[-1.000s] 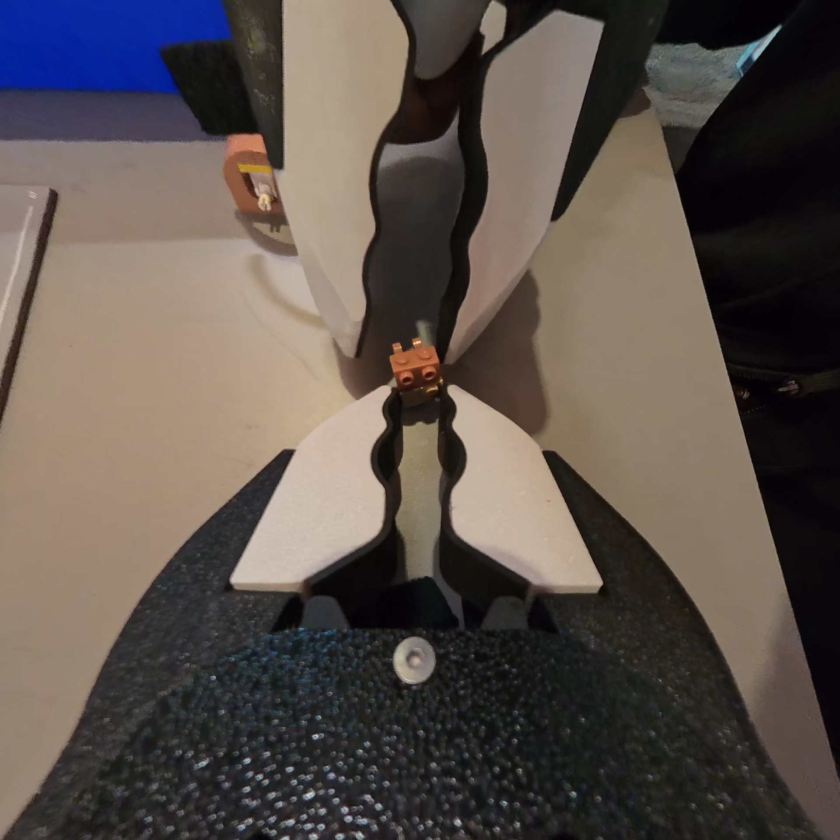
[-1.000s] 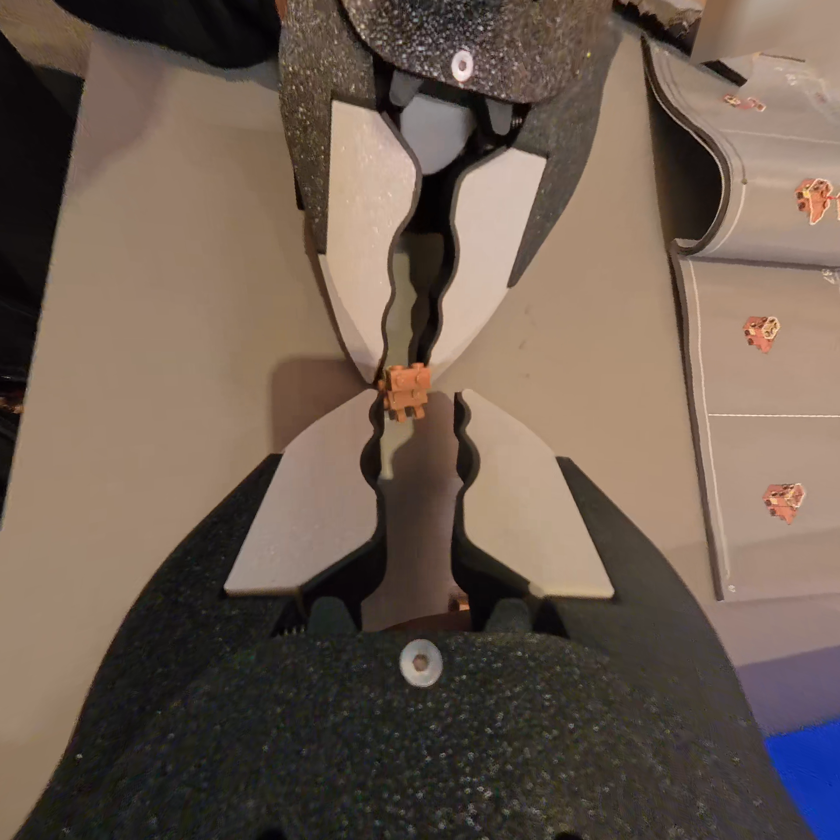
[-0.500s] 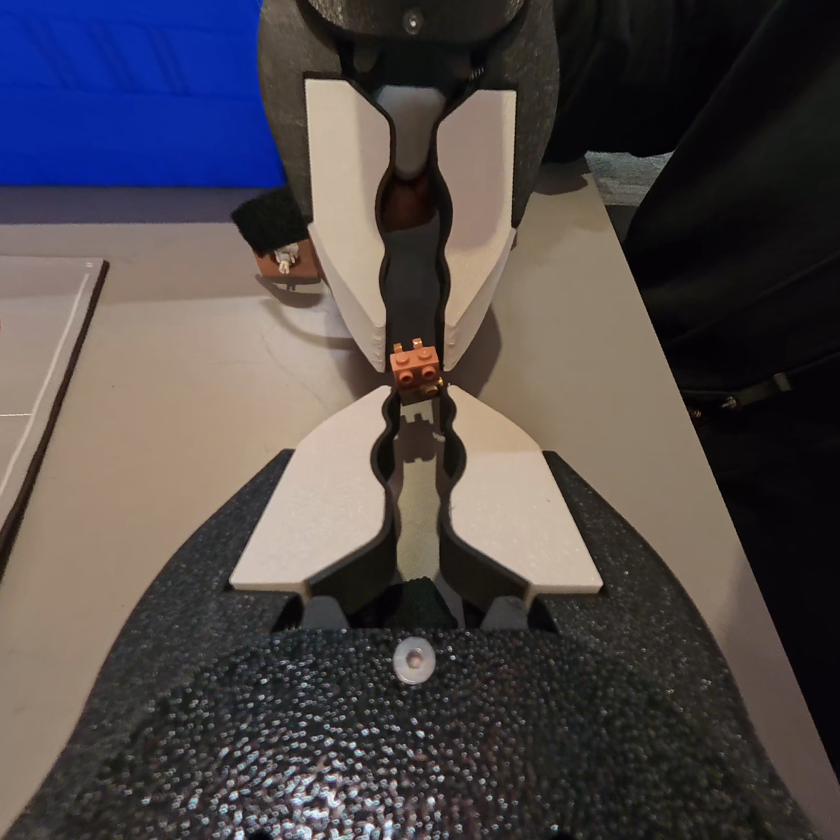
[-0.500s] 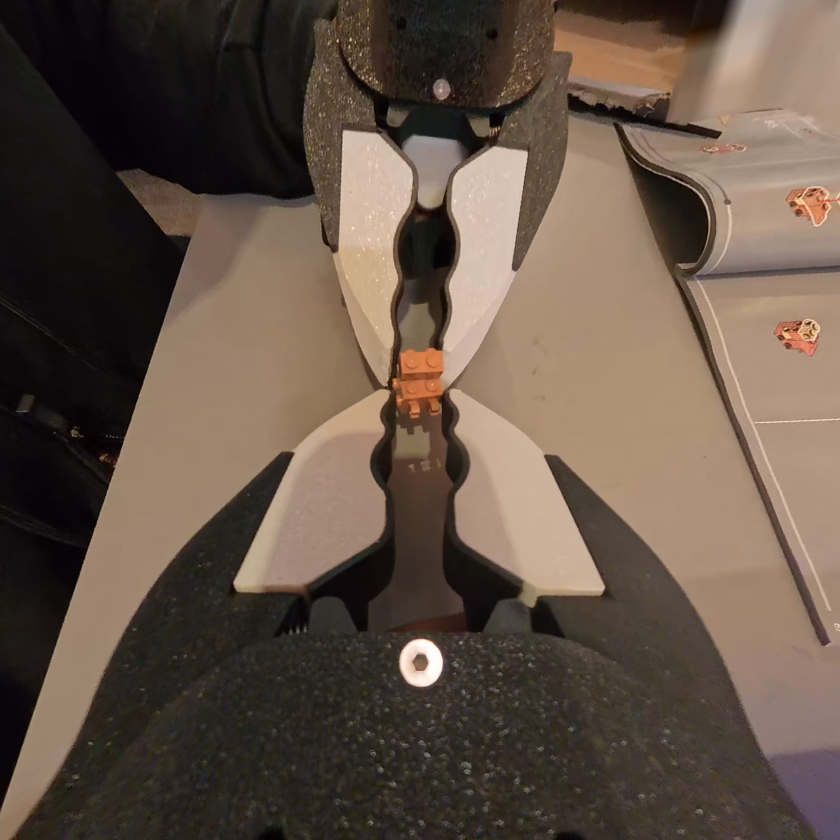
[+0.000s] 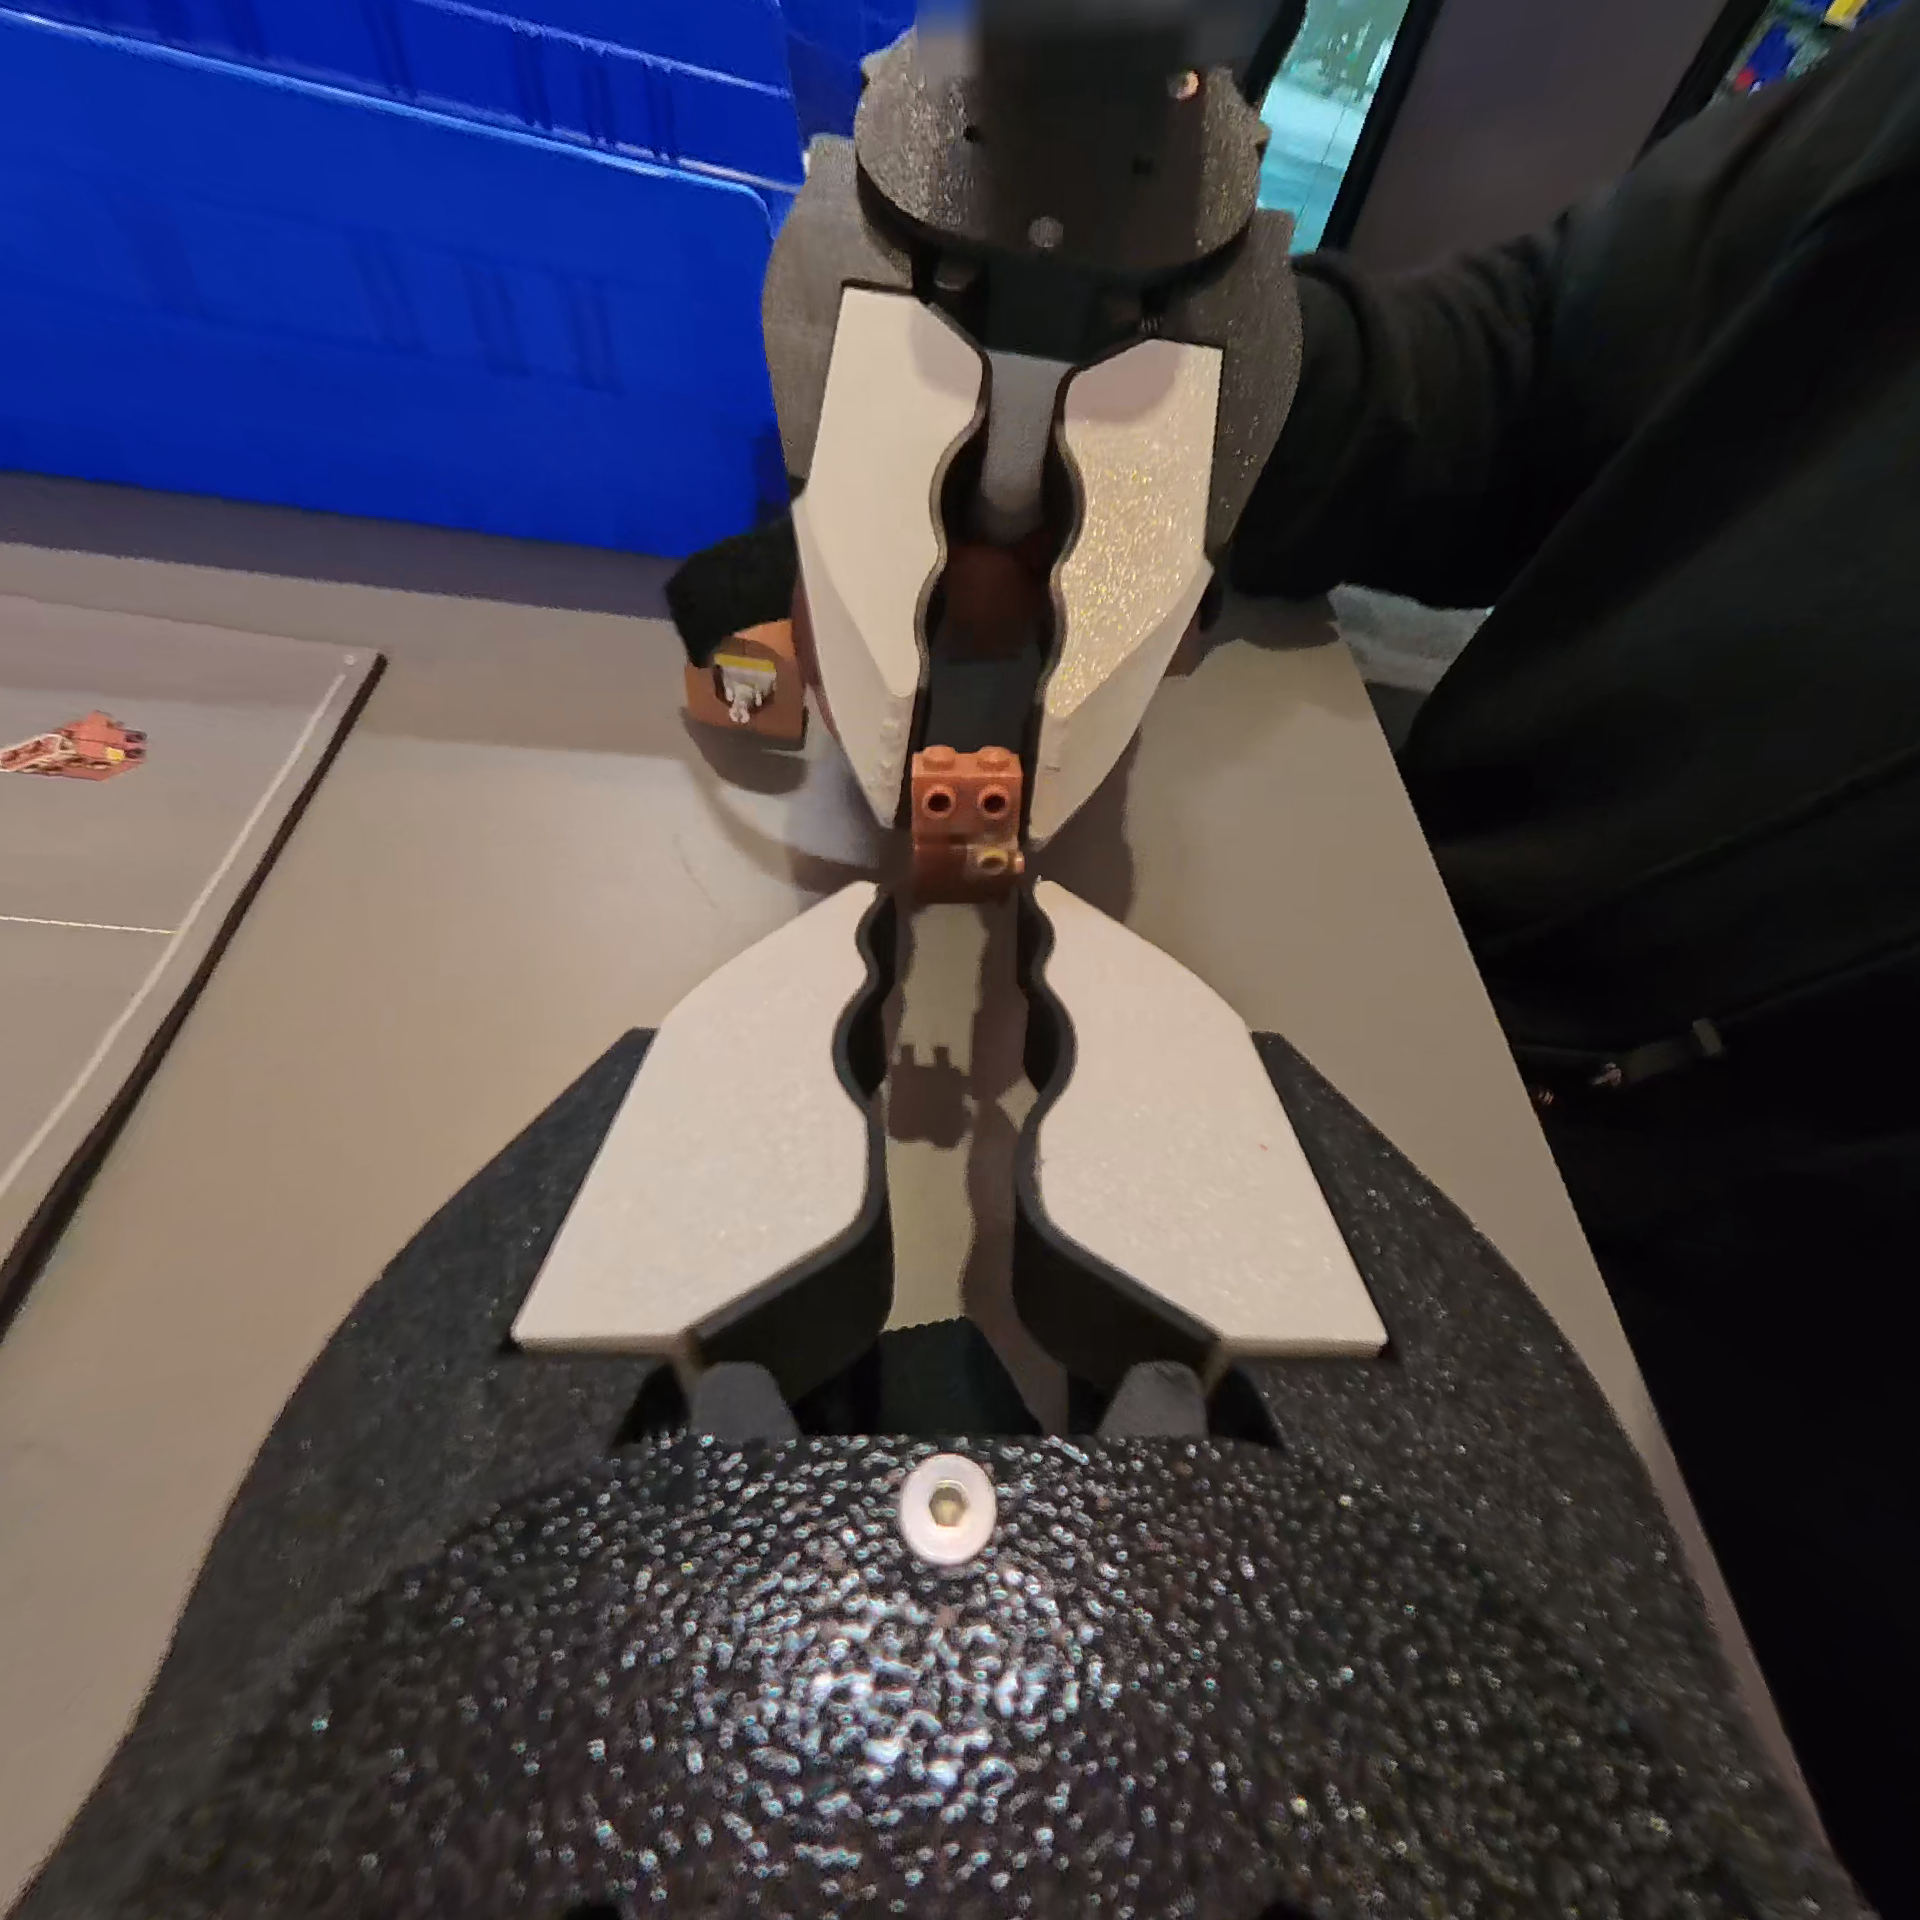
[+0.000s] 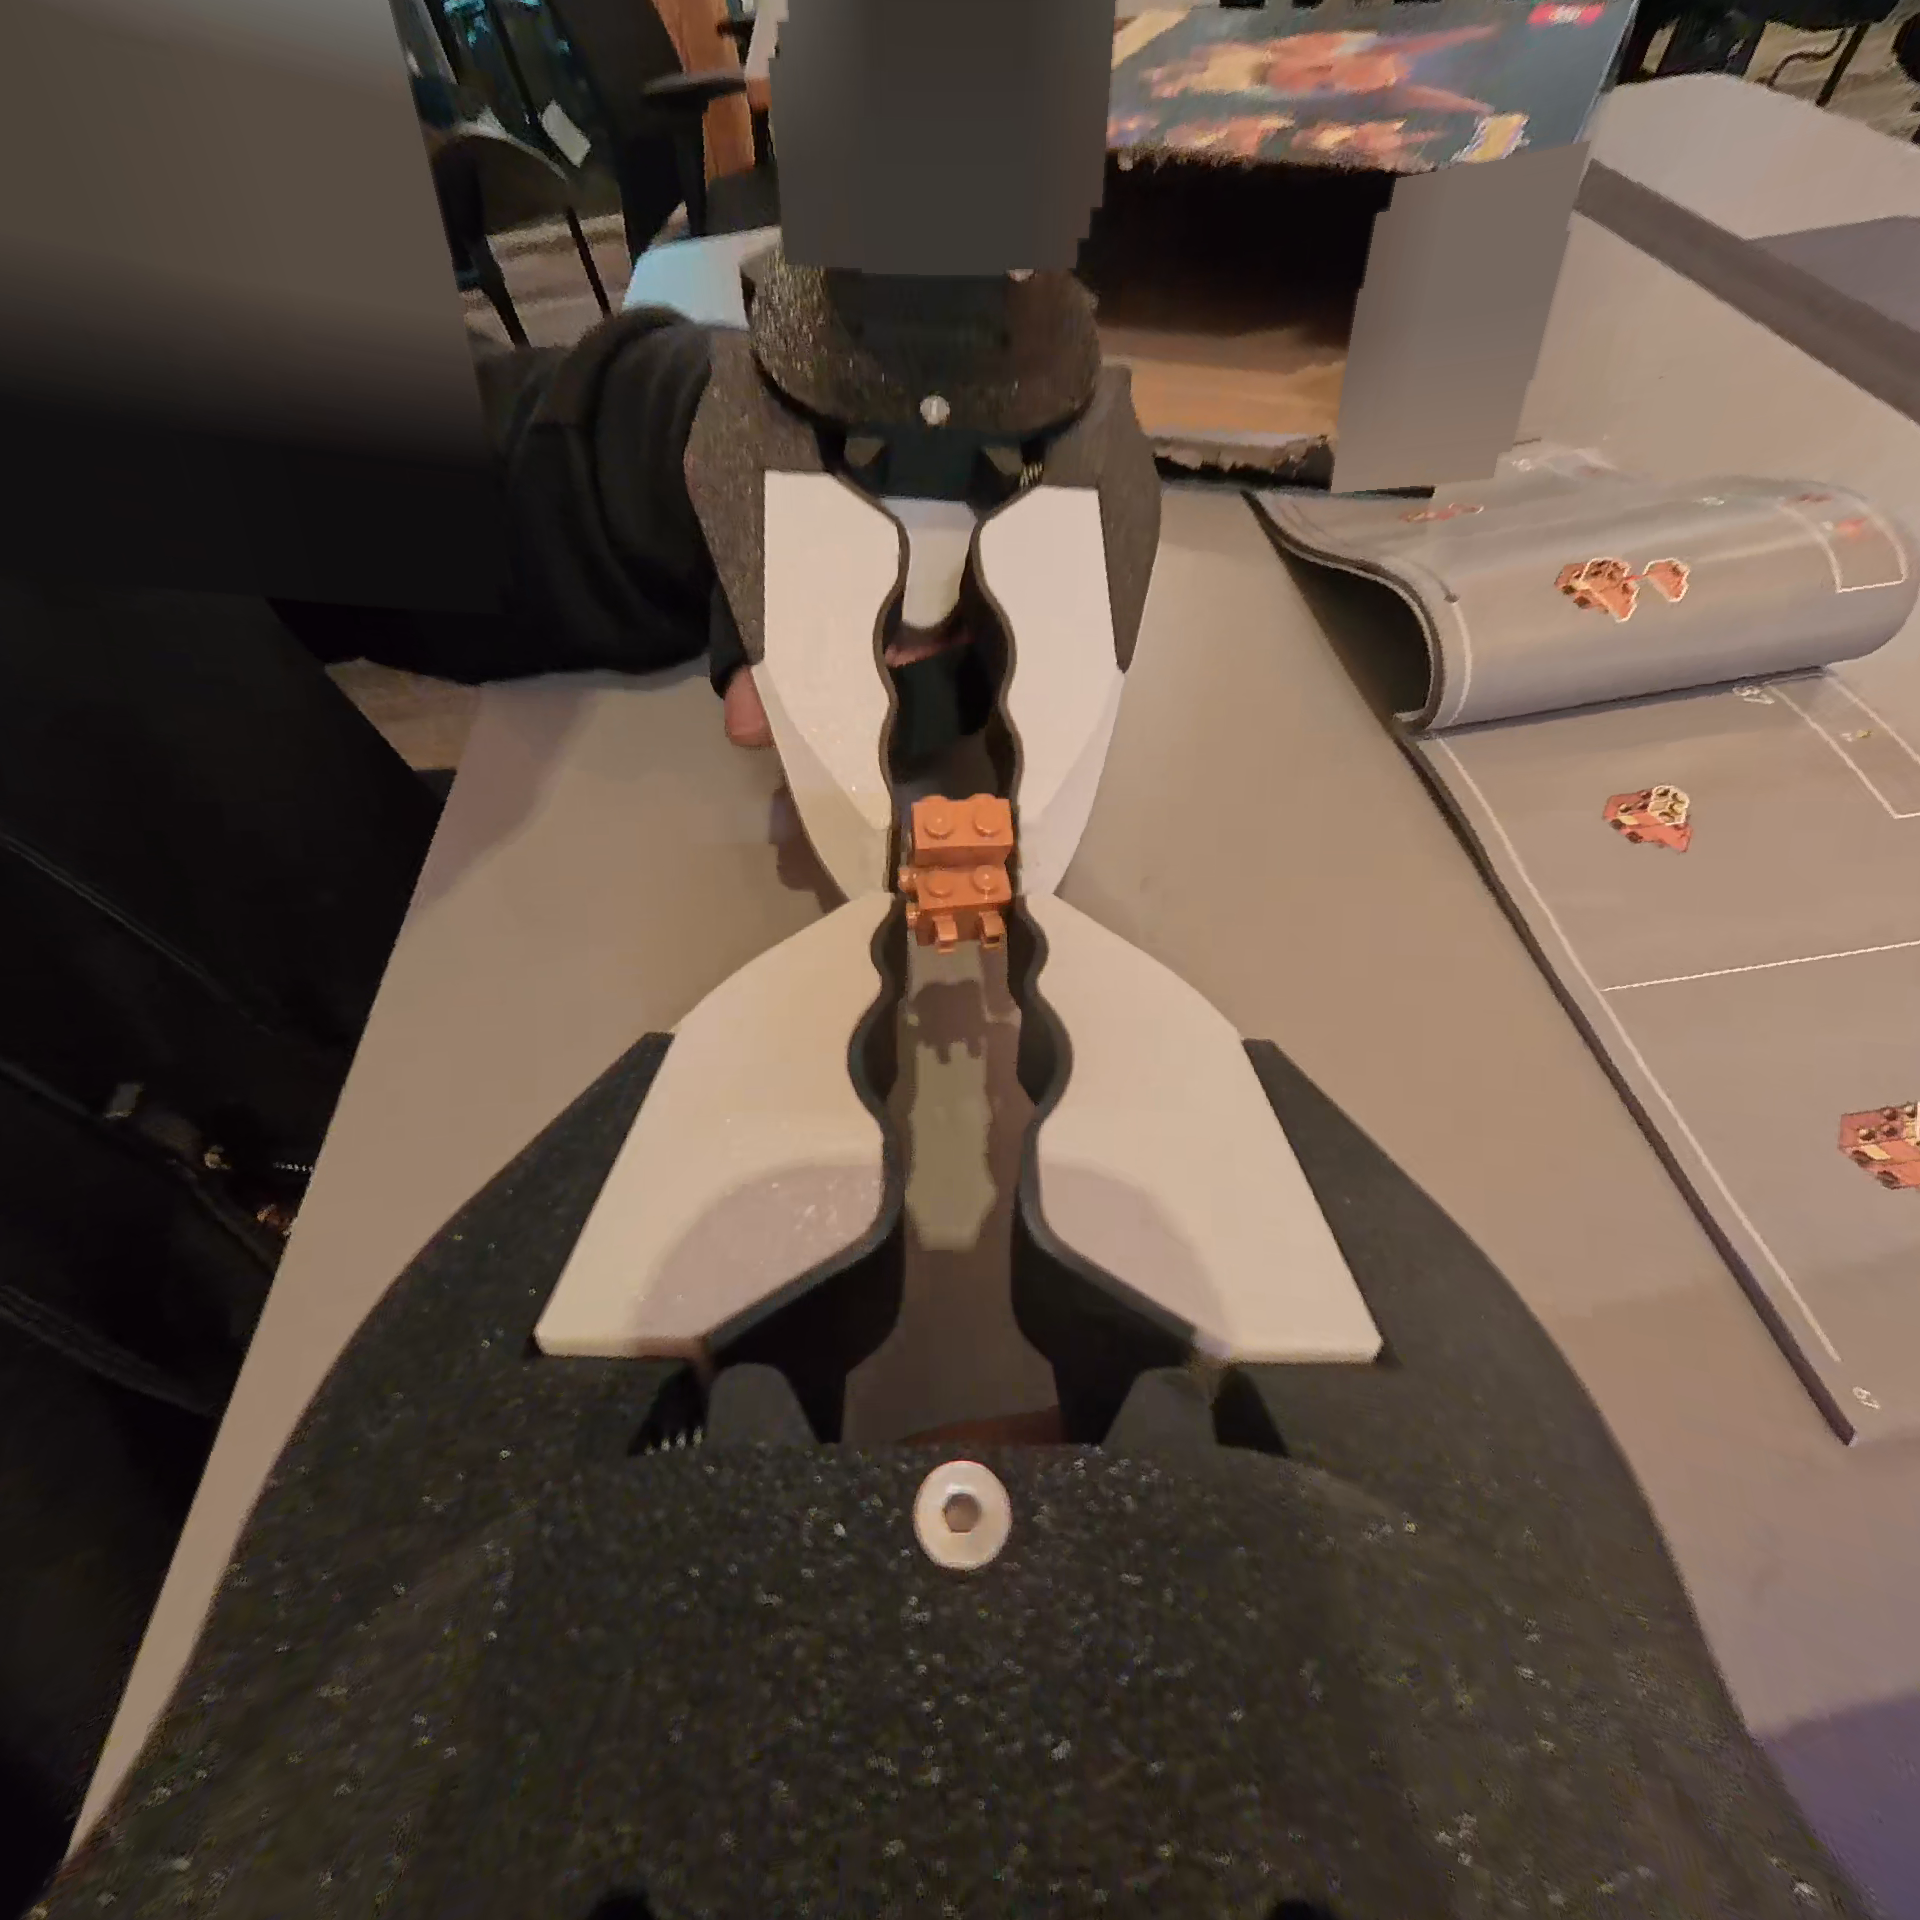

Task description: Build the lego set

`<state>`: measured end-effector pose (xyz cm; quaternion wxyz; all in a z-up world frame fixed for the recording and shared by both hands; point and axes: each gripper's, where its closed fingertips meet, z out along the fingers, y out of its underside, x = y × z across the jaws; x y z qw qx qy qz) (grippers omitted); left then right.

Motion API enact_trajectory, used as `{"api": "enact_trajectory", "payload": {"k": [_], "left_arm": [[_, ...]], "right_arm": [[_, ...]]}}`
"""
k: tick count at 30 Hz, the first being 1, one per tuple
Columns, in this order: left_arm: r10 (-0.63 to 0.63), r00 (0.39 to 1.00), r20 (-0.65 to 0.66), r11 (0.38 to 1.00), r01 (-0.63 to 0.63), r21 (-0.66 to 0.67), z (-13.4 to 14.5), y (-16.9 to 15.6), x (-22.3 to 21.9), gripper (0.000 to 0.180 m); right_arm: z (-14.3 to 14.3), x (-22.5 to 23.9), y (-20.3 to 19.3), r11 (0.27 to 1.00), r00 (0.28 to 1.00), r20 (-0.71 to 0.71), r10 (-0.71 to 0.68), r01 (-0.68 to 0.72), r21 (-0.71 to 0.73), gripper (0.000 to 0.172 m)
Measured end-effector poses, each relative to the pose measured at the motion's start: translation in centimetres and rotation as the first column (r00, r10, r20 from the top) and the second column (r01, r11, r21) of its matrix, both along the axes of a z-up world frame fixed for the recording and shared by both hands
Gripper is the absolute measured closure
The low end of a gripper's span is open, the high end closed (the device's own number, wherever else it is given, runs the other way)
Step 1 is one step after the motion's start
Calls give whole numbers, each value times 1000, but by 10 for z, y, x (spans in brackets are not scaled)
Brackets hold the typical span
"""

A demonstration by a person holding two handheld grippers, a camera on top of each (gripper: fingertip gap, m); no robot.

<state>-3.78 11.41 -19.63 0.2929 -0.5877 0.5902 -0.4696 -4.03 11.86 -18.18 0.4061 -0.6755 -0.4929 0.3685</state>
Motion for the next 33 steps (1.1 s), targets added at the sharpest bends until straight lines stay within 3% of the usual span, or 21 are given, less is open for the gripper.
{"api": "enact_trajectory", "payload": {"k": [12,21,33], "left_arm": [[75,980,185,993,-58,-99,26,8,5,155],[72,958,277,984,-23,-175,40,7,3,158],[41,957,286,988,4,-155,41,3,2,162]], "right_arm": [[20,2,6,998,994,-97,-52,54,19,154],[27,2,5,998,991,-126,-52,56,28,154],[28,-1,2,999,991,-129,-44,47,22,154]]}}
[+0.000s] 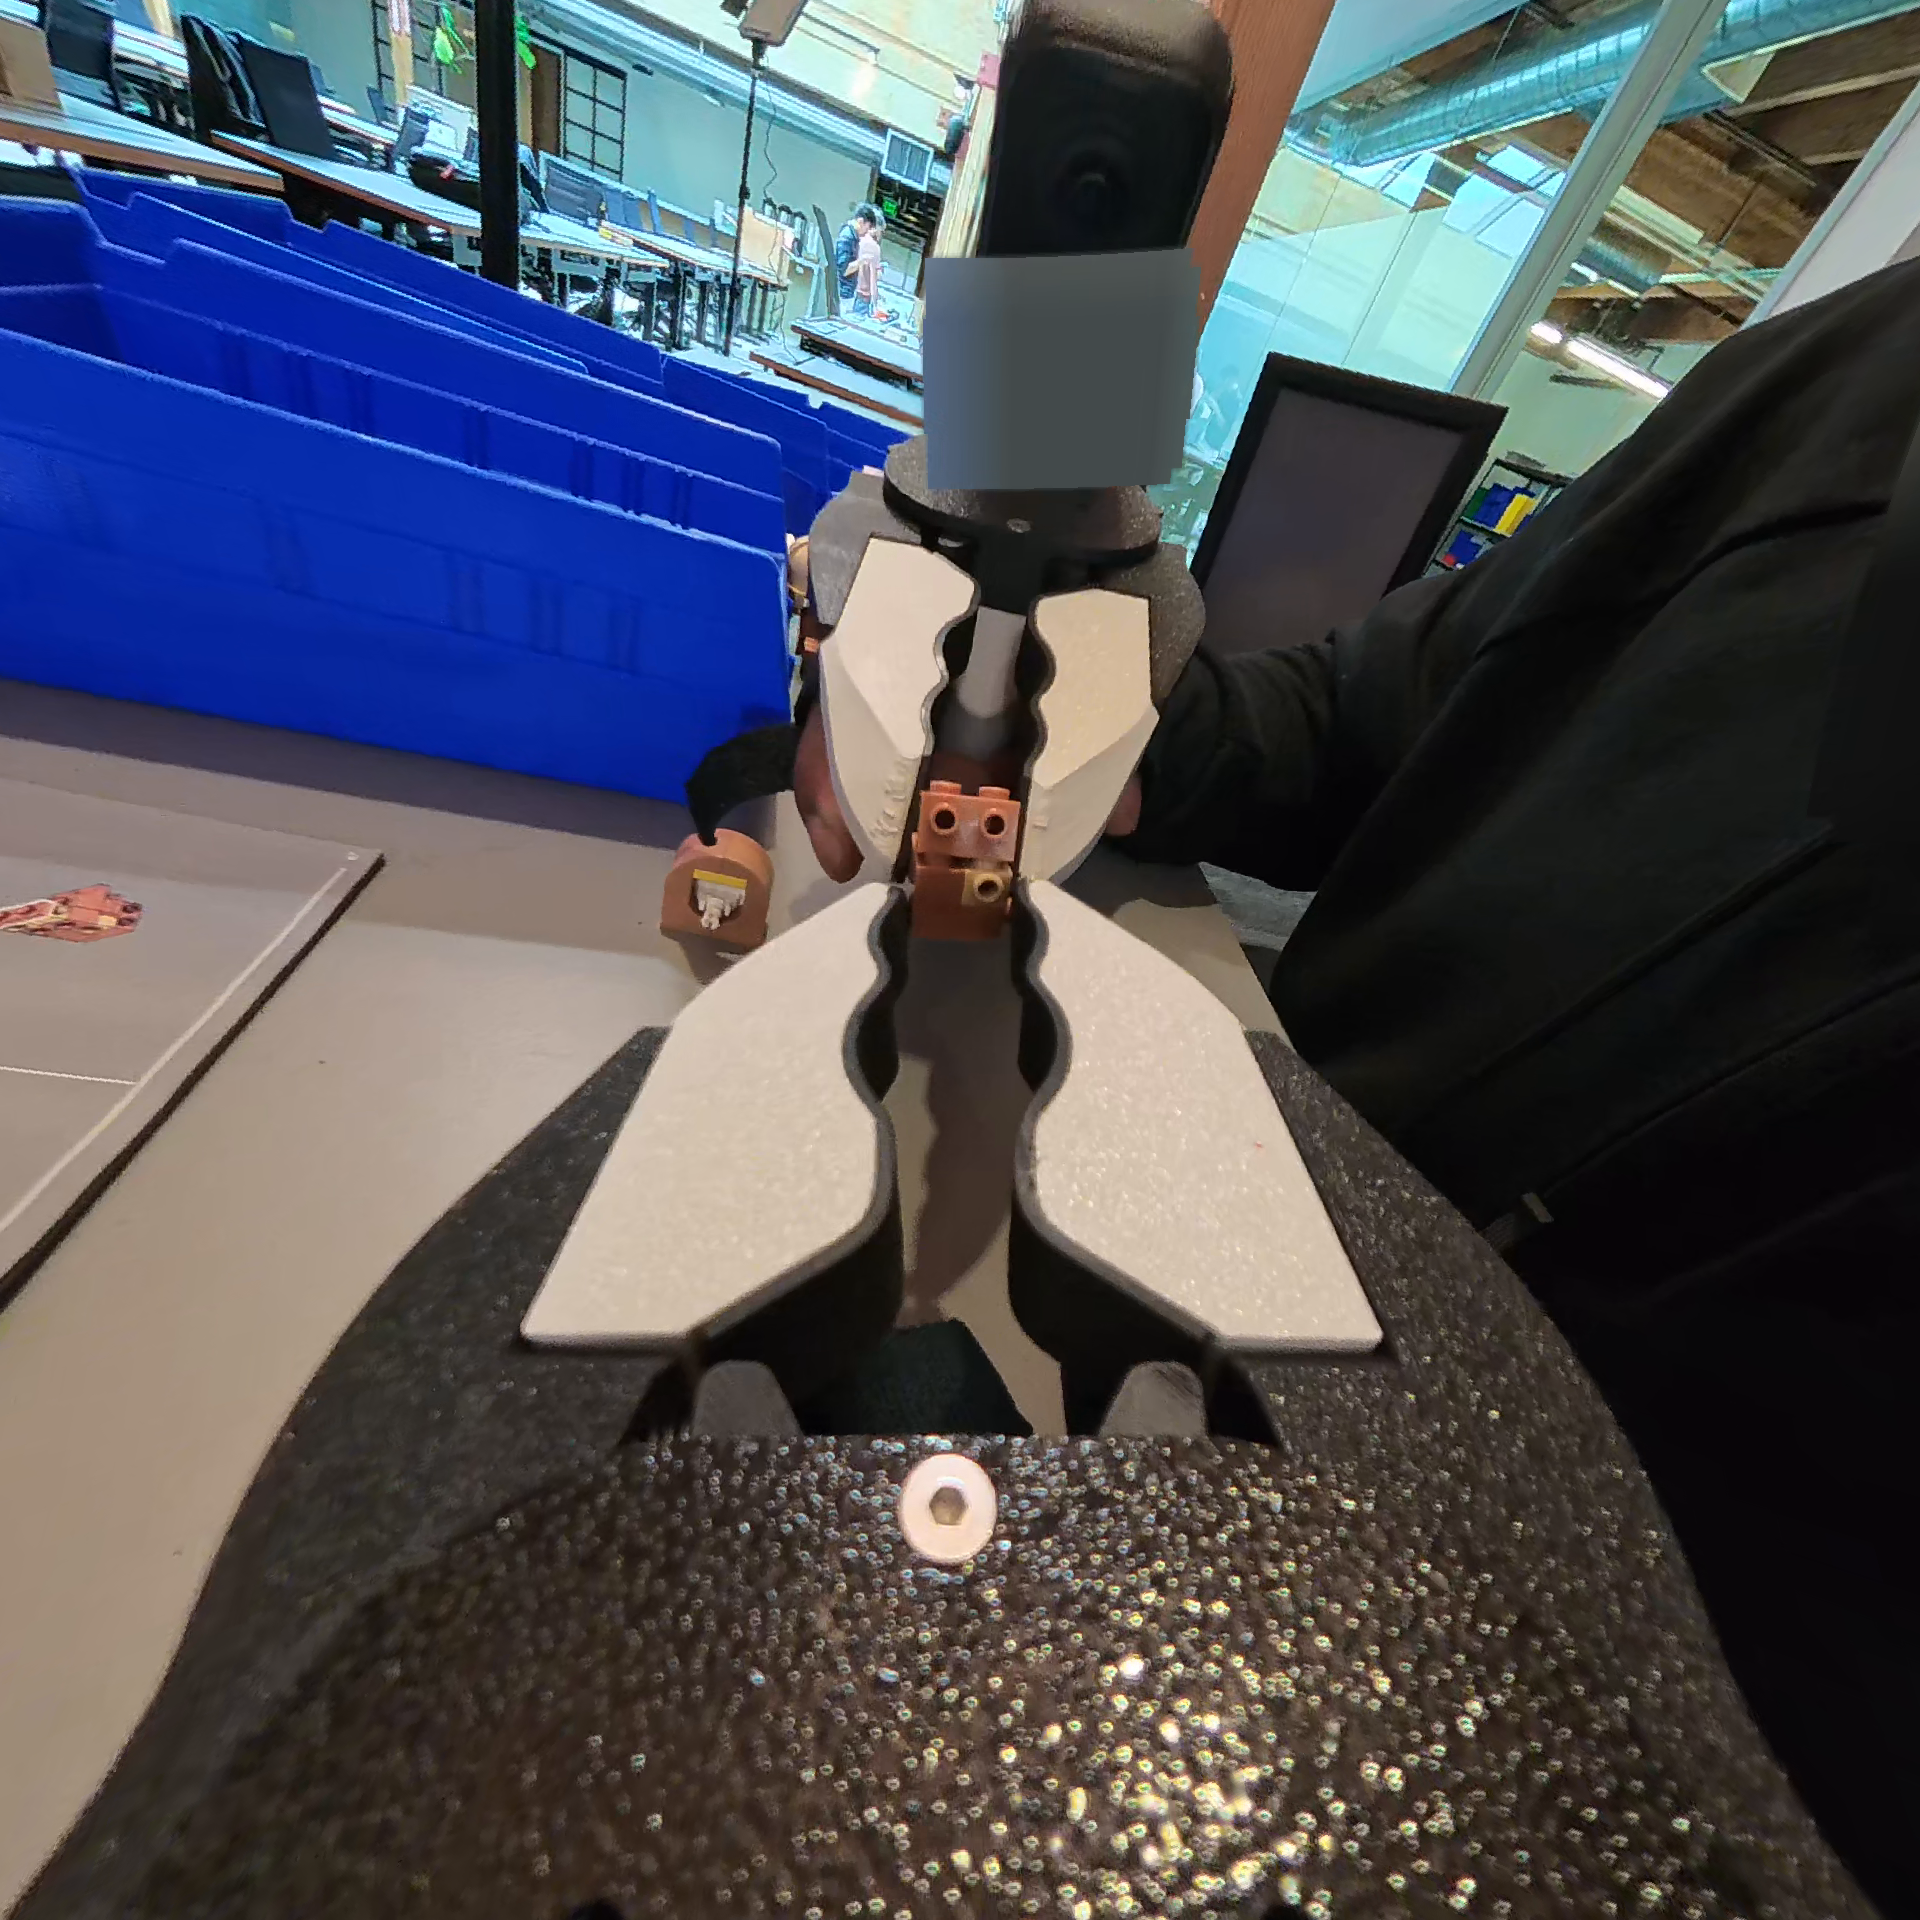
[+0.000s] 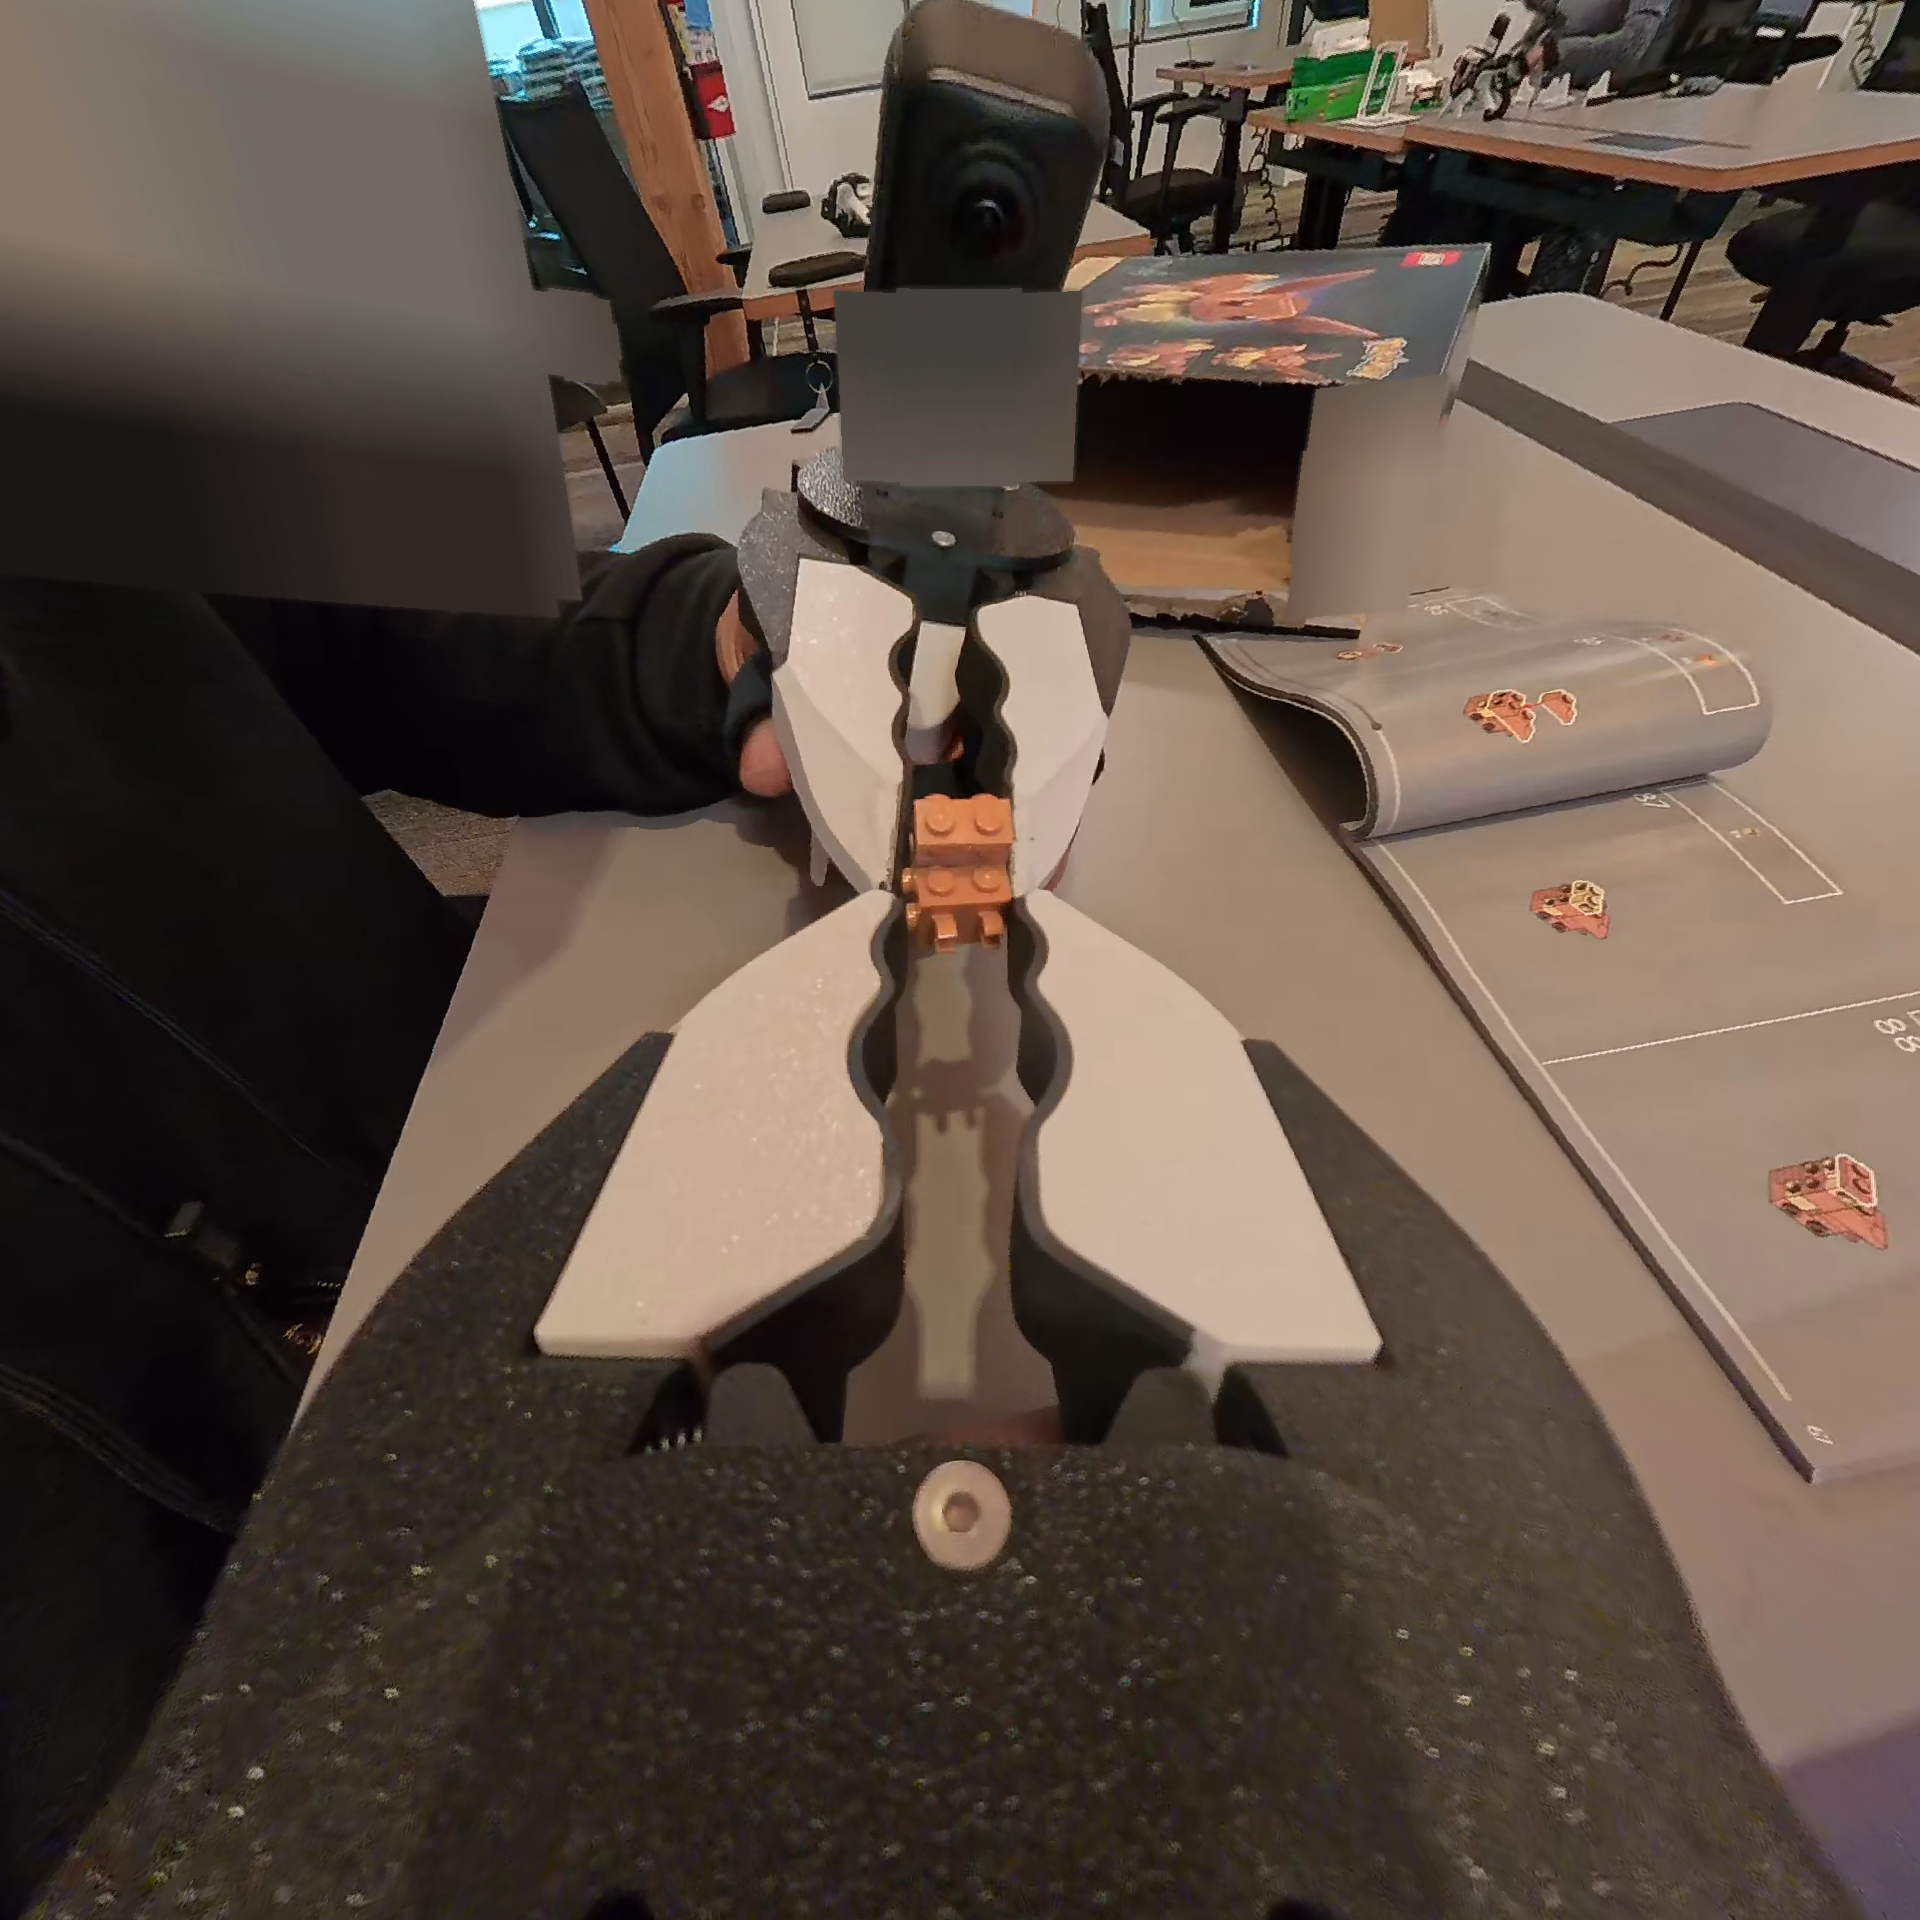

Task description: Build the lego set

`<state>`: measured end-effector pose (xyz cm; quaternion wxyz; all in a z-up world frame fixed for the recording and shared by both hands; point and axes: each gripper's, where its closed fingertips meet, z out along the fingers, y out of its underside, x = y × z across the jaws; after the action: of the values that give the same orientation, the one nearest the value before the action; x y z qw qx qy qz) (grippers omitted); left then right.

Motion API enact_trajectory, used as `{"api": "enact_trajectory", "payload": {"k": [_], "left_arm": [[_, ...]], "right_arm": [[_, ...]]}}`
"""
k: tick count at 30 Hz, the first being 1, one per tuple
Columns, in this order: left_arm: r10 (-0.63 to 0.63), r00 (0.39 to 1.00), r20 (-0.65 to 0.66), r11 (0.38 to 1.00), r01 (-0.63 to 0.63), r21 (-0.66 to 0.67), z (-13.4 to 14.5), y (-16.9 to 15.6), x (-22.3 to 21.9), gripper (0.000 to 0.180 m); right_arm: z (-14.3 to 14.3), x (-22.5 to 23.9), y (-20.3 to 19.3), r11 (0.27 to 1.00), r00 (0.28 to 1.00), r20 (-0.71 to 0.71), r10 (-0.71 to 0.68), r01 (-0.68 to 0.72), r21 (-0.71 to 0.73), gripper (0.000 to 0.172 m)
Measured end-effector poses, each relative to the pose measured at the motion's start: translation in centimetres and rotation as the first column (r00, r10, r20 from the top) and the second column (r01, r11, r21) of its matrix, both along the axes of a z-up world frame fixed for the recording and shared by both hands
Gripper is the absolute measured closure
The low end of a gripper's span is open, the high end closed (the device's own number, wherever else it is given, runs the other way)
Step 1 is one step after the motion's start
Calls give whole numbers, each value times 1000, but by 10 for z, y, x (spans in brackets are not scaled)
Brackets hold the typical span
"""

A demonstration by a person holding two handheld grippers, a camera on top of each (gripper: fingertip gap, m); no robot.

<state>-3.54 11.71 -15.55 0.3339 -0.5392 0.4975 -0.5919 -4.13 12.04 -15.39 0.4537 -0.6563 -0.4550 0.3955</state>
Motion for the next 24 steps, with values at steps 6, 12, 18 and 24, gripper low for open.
{"api": "enact_trajectory", "payload": {"k": [6,12,18,24], "left_arm": [[-6,1000,10,998,7,-68,1,2,-1,163],[-4,999,45,981,13,-191,6,9,-5,162],[-20,1000,19,967,25,-254,2,8,-4,163],[-43,999,0,963,41,-267,0,5,-2,163]], "right_arm": [[1,4,4,980,998,58,-25,13,197,150],[5,12,10,780,979,151,-134,11,626,141],[7,4,11,600,968,174,-180,-33,800,131],[9,-5,10,535,967,174,-187,-48,843,127]]}}
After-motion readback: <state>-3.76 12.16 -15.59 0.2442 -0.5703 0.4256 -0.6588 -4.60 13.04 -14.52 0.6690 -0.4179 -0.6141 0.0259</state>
